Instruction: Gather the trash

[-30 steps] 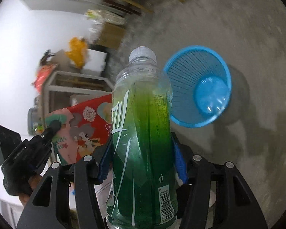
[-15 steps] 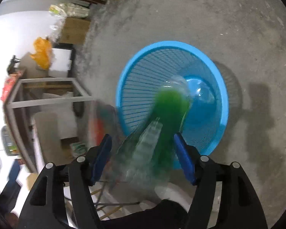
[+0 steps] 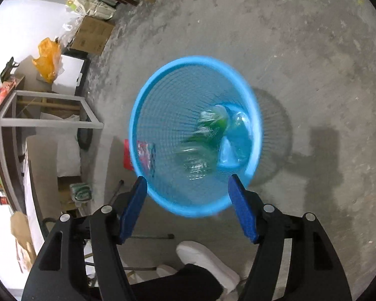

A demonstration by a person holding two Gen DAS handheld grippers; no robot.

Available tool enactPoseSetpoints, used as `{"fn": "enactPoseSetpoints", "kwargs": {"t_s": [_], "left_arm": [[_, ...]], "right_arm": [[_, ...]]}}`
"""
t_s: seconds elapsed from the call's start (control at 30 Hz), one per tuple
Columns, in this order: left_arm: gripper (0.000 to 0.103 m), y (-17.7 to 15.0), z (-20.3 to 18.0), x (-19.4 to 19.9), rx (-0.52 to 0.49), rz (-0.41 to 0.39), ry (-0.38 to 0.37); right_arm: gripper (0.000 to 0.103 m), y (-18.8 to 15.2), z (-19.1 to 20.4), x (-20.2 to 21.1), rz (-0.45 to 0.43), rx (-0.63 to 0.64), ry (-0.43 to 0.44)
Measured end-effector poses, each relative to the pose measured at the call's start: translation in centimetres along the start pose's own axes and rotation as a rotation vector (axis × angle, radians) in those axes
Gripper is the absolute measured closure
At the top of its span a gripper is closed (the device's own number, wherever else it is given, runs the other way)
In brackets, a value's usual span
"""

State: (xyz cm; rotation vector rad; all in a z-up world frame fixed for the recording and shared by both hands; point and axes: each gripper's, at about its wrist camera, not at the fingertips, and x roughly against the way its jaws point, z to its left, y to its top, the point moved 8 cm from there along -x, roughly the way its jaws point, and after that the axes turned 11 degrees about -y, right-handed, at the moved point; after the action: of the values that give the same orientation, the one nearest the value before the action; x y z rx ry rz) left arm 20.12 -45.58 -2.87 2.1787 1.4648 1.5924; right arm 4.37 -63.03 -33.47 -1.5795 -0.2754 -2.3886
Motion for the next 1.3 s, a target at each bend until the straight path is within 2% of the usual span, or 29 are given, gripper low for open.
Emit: {"fn": "enactPoseSetpoints", "kwargs": {"t_s": [0.17, 0.33, 0.4, 0.47, 0.57, 0.63, 0.7, 0.77, 0.87, 0.93, 1.07, 1.17, 1.3], "left_arm": [[0.042, -0.9, 2.1, 6.9, -0.031, -0.048, 0.019], [0.038, -3.5, 6.2, 12.5, -0.037, -0.066, 0.114], [0.038, -4.5, 8.1, 14.8, -0.006, -0.086, 0.138], [0.038, -5.0, 9.5, 16.6, 0.025, -0.118, 0.156], [0.038, -5.6, 11.8, 20.2, 0.07, -0.192, 0.19], [0.038, -6.1, 13.0, 22.6, 0.094, -0.245, 0.214], [0.036, -6.3, 14.3, 25.1, 0.116, -0.297, 0.245], [0.036, -6.4, 15.6, 27.2, 0.134, -0.334, 0.276], [0.036, -6.5, 16.8, 29.3, 0.157, -0.378, 0.299], [0.036, -6.7, 17.7, 30.2, 0.177, -0.403, 0.3], [0.036, -7.3, 19.3, 30.2, 0.194, -0.412, 0.3], [0.036, -7.5, 20.7, 29.6, 0.203, -0.401, 0.309], [0.036, -7.6, 22.4, 29.3, 0.239, -0.397, 0.305]], "right_arm": [[0.037, -1.6, 1.2, 2.9, -0.048, 0.067, 0.066], [0.037, -4.3, 5.0, 4.0, -0.026, 0.163, 0.173], [0.035, -4.8, 8.1, 4.1, -0.018, 0.251, 0.206], [0.029, -4.6, 11.2, 4.0, -0.023, 0.332, 0.222], [0.023, -3.7, 16.8, 2.4, -0.01, 0.446, 0.224], [0.022, -3.1, 20.9, 0.0, 0.036, 0.506, 0.23], [0.02, -2.6, 25.0, -3.8, 0.102, 0.573, 0.199], [0.021, -2.3, 28.3, -9.0, 0.192, 0.625, 0.147], [0.021, -1.5, 29.9, -16.5, 0.289, 0.588, 0.025], [0.021, -1.1, 29.9, -20.8, 0.328, 0.542, -0.034], [0.031, -1.4, 28.3, -28.2, 0.405, 0.47, -0.138], [0.036, -1.1, 26.7, -32.0, 0.443, 0.412, -0.173], [0.044, -0.3, 24.7, -35.1, 0.477, 0.289, -0.171]]}}
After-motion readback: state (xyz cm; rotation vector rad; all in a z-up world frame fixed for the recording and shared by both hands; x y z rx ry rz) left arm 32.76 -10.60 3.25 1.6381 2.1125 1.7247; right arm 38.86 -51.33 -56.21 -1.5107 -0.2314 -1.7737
